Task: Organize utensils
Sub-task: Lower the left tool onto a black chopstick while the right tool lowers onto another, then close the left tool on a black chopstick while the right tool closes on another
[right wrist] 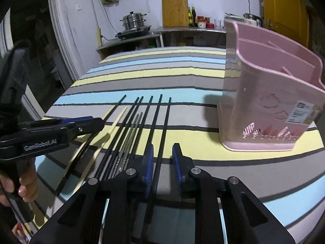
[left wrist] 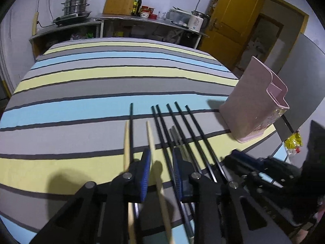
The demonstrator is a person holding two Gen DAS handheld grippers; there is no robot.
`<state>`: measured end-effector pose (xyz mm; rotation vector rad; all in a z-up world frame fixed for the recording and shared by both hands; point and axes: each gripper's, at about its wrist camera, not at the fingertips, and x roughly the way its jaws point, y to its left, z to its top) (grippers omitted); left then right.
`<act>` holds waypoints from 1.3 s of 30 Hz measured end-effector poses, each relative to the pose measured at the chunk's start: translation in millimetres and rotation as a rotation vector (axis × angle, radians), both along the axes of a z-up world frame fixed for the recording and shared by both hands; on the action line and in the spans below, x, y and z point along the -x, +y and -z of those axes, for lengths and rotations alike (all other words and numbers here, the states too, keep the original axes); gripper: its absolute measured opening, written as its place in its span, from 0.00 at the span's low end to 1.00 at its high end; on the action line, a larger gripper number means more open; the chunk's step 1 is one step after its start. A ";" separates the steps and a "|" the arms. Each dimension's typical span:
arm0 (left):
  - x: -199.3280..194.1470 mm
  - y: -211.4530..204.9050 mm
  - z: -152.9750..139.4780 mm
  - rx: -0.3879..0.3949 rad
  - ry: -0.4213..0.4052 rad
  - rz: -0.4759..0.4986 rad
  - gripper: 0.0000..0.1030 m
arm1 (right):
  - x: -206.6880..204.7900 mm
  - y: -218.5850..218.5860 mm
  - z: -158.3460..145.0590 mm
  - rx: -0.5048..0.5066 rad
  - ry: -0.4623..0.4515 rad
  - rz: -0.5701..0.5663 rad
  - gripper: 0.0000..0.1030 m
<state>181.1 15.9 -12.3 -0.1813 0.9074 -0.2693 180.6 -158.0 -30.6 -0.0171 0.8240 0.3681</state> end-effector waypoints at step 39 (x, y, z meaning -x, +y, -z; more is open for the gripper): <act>-33.4 -20.4 23.3 -0.108 0.066 -0.044 0.08 | -15.5 -11.0 15.5 -0.001 0.084 0.026 0.08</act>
